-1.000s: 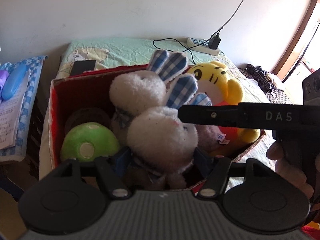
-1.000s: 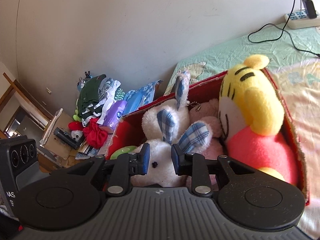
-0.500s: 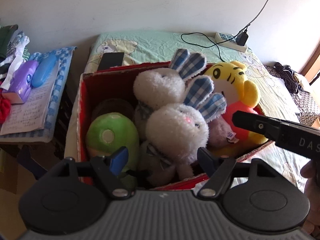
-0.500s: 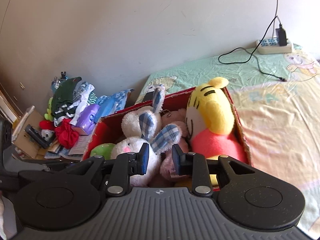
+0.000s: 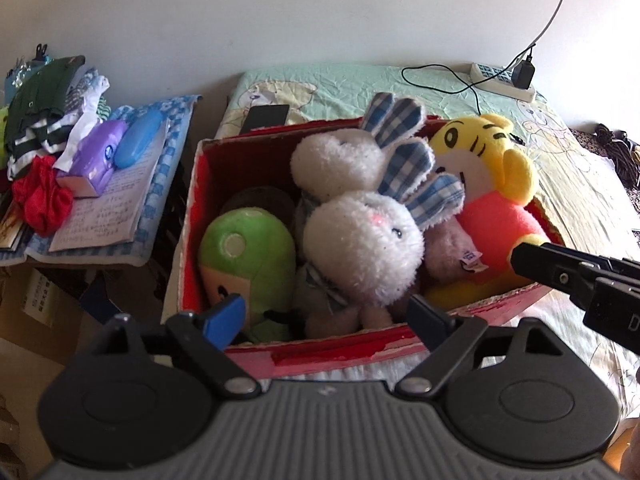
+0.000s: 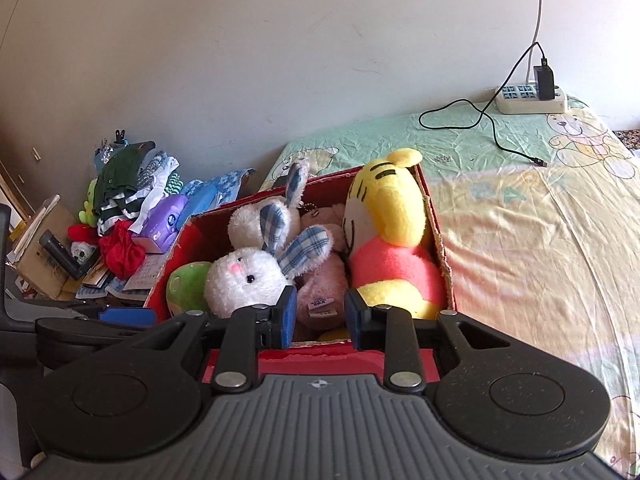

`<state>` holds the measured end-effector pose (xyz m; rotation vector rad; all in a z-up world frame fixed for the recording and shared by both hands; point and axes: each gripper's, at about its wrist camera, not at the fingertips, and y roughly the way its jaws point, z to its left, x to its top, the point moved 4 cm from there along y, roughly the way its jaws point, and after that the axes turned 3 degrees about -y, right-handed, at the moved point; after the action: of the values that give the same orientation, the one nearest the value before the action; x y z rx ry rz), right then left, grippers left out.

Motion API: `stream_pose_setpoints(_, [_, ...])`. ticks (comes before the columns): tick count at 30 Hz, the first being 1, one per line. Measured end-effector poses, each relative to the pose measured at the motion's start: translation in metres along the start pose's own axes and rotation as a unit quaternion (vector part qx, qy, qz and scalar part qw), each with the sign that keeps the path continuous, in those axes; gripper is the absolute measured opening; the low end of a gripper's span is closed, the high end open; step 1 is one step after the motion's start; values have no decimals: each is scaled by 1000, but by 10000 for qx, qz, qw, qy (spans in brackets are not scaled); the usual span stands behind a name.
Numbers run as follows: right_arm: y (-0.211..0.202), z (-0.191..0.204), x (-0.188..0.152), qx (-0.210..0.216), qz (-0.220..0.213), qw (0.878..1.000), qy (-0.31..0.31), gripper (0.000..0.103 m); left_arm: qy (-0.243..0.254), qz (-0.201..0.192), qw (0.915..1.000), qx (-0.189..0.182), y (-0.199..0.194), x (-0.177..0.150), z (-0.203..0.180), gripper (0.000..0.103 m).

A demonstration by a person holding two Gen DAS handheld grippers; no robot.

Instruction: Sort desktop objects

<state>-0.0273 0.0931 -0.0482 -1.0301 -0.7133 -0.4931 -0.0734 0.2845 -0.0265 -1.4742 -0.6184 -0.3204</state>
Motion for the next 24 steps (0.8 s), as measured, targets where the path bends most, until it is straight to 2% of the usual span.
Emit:
stream_pose_setpoints(11, [-29,-48,-2,-37,101,9999,-58,29,121,81,9995,276,-7,-12,-71,86])
stream_pose_setpoints(24, [-64,-129,-18,-427,233,9986,204,29,423,436,9981,65,6,-30,-172,87])
